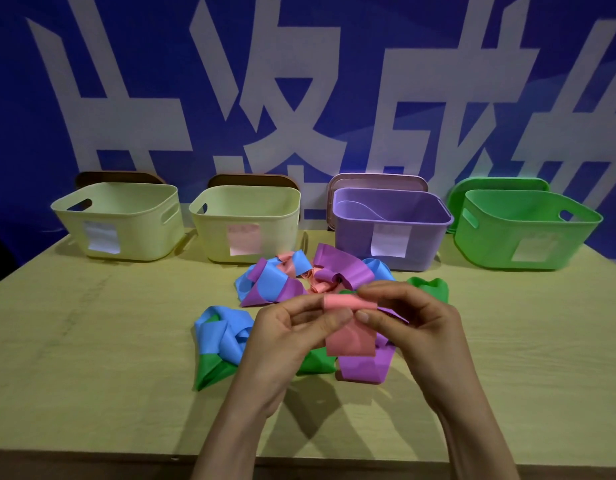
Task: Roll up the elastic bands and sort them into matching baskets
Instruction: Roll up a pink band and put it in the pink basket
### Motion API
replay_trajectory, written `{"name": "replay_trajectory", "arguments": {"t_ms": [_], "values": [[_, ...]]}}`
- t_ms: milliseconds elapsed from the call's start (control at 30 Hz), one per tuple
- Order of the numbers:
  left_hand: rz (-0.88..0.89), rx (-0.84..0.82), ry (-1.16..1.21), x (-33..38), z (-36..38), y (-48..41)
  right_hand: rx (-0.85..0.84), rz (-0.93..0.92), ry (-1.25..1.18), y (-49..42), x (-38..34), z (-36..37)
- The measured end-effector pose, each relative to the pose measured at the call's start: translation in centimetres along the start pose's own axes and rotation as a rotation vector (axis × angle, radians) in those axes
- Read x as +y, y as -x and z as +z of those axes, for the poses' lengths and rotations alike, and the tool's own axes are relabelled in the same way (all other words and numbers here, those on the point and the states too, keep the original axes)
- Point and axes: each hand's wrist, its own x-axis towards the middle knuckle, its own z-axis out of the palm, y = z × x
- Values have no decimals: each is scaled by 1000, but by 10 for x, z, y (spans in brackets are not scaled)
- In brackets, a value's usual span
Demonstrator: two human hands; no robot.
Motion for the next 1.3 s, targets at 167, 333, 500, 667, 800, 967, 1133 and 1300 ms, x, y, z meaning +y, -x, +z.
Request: {"name": "replay_trajectory", "arguments": {"t_ms": [167,333,500,667,800,967,1133,1300], "values": [[37,68,31,0,4,0,-50,39,-9,3,-1,4],[96,107,-30,-3,4,0,-36,71,113,2,0,8],[77,101,-8,-6,3,-1,3,99,83,0,4,8],[-40,10,13,-7,1,-3,62,131,-64,0,6,6],[-84,50,-20,-12,-2,-3,37,141,-157,-1,2,6],[-61,99,-54,-13,-3,-6,10,137,-150,-1,0,5],[-28,122,-50,-14,-4,-8,-23,124,-75,-1,4,0],[-30,68,-23,-11,-4,-6,-53,60,3,-1,5,-1]]}}
